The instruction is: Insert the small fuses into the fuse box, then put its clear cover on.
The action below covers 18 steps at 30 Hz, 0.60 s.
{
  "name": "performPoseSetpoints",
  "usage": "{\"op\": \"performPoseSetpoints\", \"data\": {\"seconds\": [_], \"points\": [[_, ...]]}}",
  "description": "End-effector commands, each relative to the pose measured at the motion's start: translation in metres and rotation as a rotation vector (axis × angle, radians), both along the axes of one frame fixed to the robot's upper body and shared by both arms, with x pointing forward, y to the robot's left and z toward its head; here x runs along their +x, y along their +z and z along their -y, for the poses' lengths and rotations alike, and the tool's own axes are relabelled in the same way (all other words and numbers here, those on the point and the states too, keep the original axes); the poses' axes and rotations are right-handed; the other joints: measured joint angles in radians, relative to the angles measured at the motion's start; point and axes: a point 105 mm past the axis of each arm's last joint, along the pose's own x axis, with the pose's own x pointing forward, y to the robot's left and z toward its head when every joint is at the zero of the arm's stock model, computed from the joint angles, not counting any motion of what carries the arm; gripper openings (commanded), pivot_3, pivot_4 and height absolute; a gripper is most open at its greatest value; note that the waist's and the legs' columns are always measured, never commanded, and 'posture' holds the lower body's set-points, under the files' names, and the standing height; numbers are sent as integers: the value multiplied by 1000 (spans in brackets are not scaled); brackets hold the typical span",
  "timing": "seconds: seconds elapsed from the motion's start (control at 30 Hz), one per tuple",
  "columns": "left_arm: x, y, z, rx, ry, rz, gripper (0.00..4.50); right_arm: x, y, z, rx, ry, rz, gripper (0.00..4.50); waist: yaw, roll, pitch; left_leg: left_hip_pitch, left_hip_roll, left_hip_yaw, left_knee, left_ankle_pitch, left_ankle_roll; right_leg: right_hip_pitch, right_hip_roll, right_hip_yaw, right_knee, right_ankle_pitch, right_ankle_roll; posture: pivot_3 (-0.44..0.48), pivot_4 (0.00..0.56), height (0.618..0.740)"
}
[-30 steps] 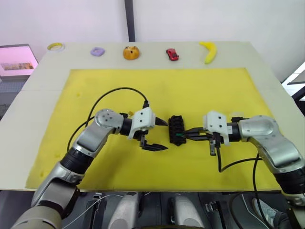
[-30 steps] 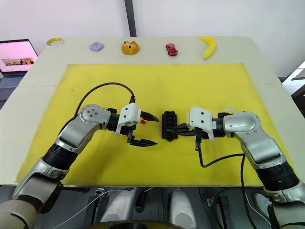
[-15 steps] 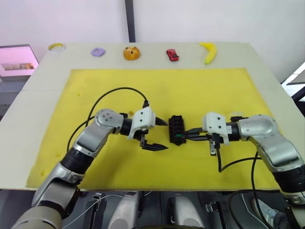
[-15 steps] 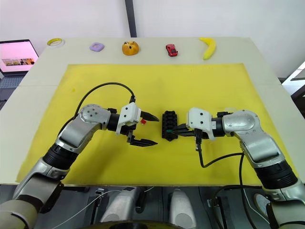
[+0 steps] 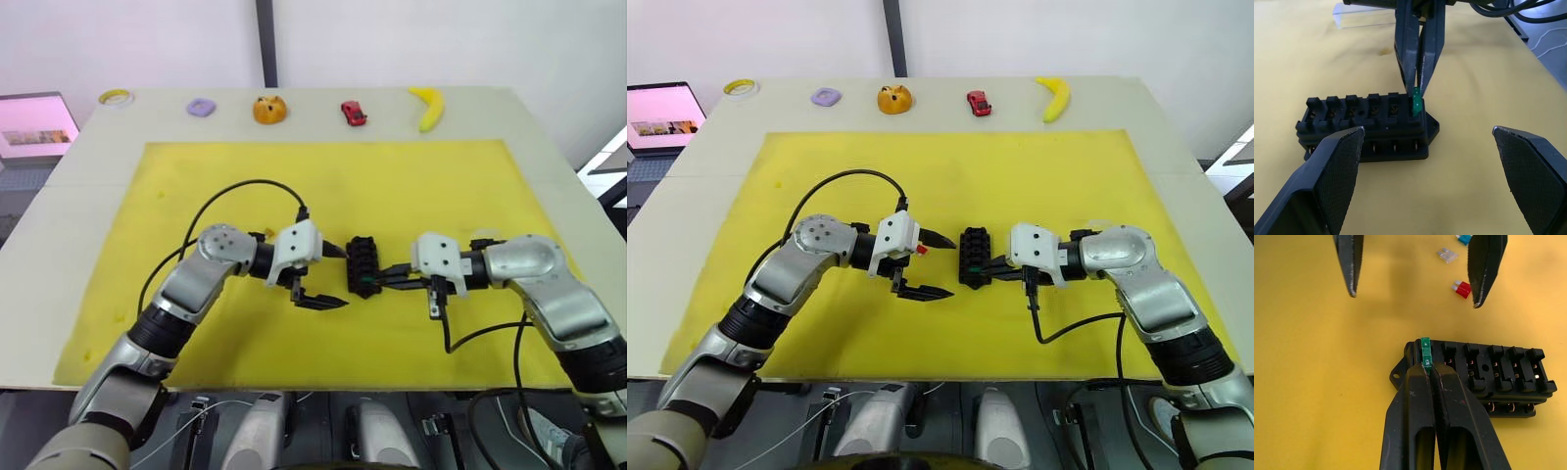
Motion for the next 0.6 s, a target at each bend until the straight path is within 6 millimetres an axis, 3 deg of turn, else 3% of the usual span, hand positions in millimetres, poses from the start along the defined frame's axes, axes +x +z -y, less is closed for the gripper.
{"op": "performPoseSetpoints", "data": {"seconds": [0.03,0.27,0.6], "points": [[-3,12,3,-25,-12,48,4411,1,6,-2,-2,7,21,0,0,0,0,0,0,0,0,0,0,0,0,0,0,0,0,0,150,735],[-2,13,3,-31,-5,53,4411,-3,-5,2,-12,-50,-123,0,0,0,0,0,0,0,1,-2,3,0,0,0,1,0,0,0,150,735],[-2,14,4,-38,0,53,4411,4,-9,6,-49,-99,-79,0,1,0,0,0,0,0,2,-2,4,0,0,0,2,0,0,0,150,735]]}}
